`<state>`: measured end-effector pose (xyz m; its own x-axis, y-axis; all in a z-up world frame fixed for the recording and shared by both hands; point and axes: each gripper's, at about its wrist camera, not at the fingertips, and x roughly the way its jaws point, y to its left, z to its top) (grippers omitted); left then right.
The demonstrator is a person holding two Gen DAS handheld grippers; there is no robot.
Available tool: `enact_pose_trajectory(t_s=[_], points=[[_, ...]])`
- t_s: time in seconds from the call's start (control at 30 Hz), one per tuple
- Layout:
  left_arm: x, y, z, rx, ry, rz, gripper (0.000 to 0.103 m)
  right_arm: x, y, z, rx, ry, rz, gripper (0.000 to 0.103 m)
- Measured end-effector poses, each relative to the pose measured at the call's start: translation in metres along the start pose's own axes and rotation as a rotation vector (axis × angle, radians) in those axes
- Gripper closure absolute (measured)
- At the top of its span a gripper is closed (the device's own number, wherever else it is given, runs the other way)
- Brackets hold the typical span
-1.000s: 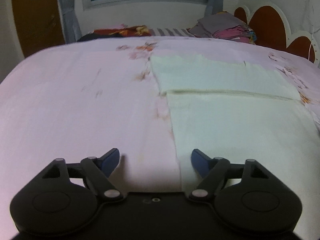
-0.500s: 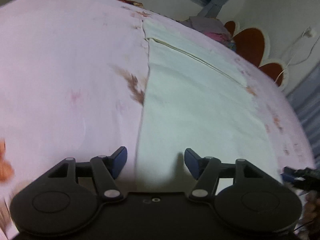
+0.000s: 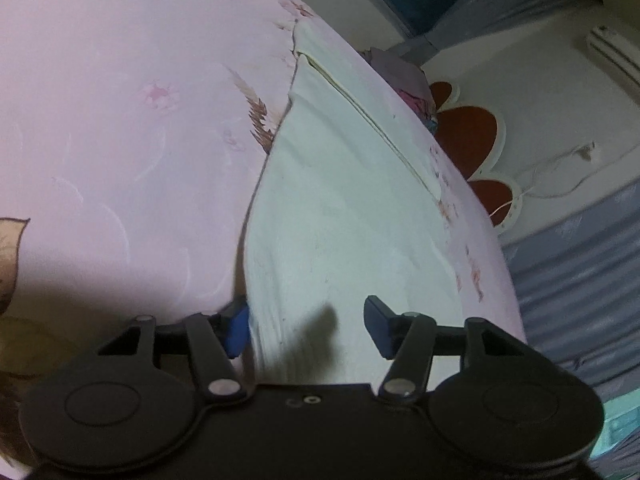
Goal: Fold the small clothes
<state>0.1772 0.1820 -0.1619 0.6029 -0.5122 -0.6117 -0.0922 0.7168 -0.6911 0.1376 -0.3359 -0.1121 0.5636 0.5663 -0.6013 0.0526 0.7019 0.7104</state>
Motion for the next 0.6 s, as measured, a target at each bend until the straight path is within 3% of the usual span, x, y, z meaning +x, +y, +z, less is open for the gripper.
enact_pose_trajectory(t_s=[0.2, 0.33, 0.43, 0.5, 0.57, 0.6], points=[[0.000, -0.005, -0.003, 0.021, 0.002, 0.018, 0.051, 0.001, -0.009, 0.009, 0.042, -0.031, -0.007, 0.063], [-0.001, -0.007, -0.008, 0.049, 0.008, 0.026, 0.057, 0.003, -0.009, 0.005, 0.030, -0.003, 0.014, 0.067], [-0.003, -0.003, -0.008, 0.050, 0.010, 0.025, 0.063, 0.005, -0.010, -0.002, 0.026, 0.028, 0.046, 0.091], [-0.002, 0.000, -0.007, 0.038, 0.011, 0.021, 0.068, 0.008, -0.012, -0.004, 0.039, 0.025, 0.046, 0.094], [-0.002, 0.002, -0.006, 0.034, 0.017, 0.029, 0.082, 0.010, -0.014, -0.004, 0.068, 0.013, 0.064, 0.094], [-0.001, 0.002, -0.006, 0.042, 0.022, 0.042, 0.093, 0.010, -0.013, -0.004, 0.069, 0.009, 0.067, 0.099]])
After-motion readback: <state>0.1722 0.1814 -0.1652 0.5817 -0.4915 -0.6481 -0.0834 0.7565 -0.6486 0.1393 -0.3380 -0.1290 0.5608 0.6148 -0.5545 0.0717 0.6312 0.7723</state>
